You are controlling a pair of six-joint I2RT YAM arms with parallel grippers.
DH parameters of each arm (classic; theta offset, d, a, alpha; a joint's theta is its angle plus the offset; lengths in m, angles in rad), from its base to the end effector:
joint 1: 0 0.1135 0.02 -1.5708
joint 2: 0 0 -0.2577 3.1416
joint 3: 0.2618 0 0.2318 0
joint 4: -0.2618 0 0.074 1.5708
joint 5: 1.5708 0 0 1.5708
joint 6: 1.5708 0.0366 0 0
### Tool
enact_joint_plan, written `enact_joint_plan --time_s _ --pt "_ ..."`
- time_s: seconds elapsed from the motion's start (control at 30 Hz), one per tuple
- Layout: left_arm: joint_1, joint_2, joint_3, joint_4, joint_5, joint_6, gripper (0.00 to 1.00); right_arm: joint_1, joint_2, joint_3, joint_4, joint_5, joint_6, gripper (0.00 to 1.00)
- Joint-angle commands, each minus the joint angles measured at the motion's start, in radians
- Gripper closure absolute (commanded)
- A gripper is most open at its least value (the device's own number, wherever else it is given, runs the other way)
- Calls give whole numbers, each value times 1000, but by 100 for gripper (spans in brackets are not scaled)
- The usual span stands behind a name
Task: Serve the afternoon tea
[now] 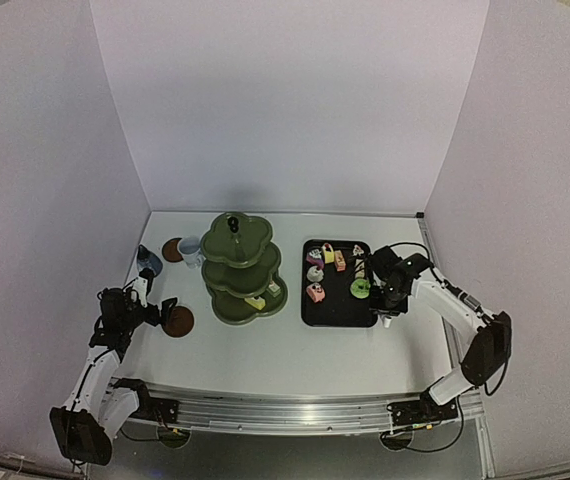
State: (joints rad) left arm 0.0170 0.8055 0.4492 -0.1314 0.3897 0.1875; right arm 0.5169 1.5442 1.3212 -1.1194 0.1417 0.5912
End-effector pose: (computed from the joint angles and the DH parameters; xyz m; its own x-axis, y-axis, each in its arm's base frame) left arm 0.1677 -0.0111 0.2269 -0.4007 0.1656 -0.9011 0.4016 0.9158 -0.0102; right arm 0.2370 0.1288 0.2727 -0.9602 0.0889 -0.2647 0.0889 0.9960 0.0120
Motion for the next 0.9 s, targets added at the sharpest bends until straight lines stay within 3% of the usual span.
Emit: enact_joint_plan --time_s 0.0,0.87 --pt "7 -4 7 6 11 15 0 -11 24 31 -8 9 -13 73" --pt "9 -9 -3 16 7 26 0 -22 150 107 14 -48 -51 73"
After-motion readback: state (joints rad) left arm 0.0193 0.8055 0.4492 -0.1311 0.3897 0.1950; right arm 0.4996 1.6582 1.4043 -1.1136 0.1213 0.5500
